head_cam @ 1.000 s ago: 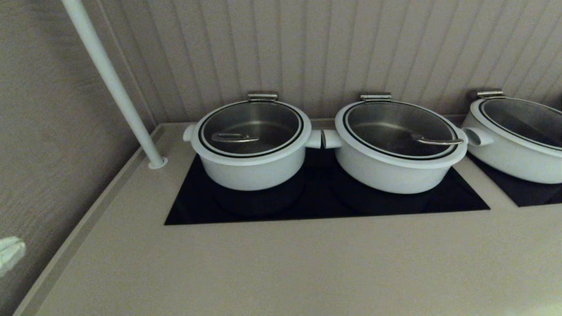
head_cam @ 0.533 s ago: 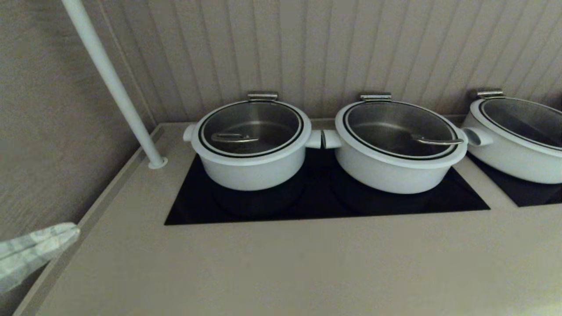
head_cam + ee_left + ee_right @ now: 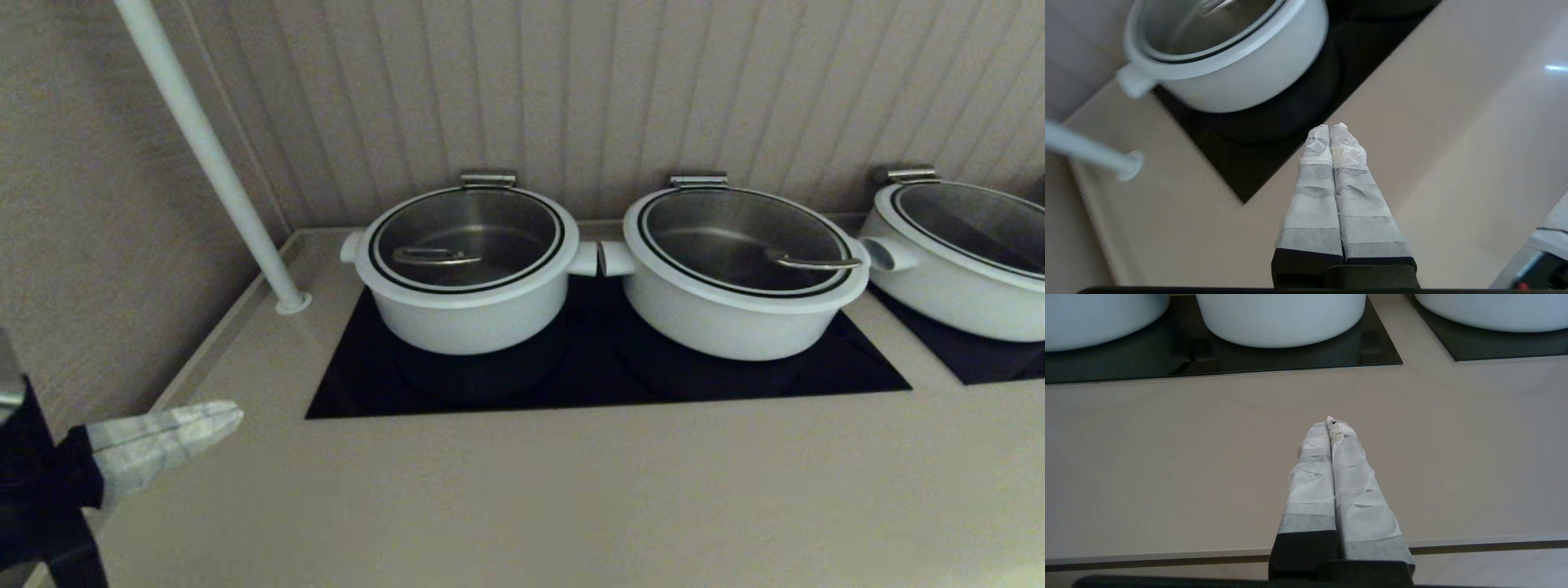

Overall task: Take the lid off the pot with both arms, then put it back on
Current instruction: Open the food pot lid a small opening with the left arm

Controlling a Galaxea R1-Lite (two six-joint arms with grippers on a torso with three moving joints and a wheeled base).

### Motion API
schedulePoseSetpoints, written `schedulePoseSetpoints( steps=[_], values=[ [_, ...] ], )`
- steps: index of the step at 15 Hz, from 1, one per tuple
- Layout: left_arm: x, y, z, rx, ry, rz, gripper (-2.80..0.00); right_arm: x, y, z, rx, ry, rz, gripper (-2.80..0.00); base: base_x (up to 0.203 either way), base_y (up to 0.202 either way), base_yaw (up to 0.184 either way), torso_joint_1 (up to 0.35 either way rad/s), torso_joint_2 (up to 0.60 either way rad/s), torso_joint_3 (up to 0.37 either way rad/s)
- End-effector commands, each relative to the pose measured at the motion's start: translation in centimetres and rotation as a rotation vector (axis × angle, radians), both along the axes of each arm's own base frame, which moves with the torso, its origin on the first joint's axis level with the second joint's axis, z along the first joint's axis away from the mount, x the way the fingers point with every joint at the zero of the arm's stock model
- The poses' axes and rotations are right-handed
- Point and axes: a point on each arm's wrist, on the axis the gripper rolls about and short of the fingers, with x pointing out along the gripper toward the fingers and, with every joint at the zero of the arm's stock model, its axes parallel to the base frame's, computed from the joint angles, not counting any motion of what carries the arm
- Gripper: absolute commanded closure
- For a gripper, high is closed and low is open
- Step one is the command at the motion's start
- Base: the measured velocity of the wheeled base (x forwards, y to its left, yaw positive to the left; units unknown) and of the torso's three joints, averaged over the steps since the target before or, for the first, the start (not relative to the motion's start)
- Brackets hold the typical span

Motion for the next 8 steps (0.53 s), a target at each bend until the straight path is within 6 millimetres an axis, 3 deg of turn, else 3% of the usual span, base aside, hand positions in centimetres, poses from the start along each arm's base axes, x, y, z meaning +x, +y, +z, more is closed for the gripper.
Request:
schedulePoseSetpoints(
  steps=[1, 8],
  values=[
    [1.3, -0.6, -0.7, 0.011, 0.051, -0.025, 0.0, 0.0, 0.0, 0.0, 0.0, 0.0, -0.001, 0.0, 0.0, 0.0, 0.0, 0.0, 0.0, 0.0],
    [5.3, -2.4, -0.9, -0.074, 0.095, -0.035, 0.0, 0.0, 0.0, 0.0, 0.0, 0.0, -0.001, 0.0, 0.0, 0.0, 0.0, 0.0, 0.0, 0.0]
  ],
)
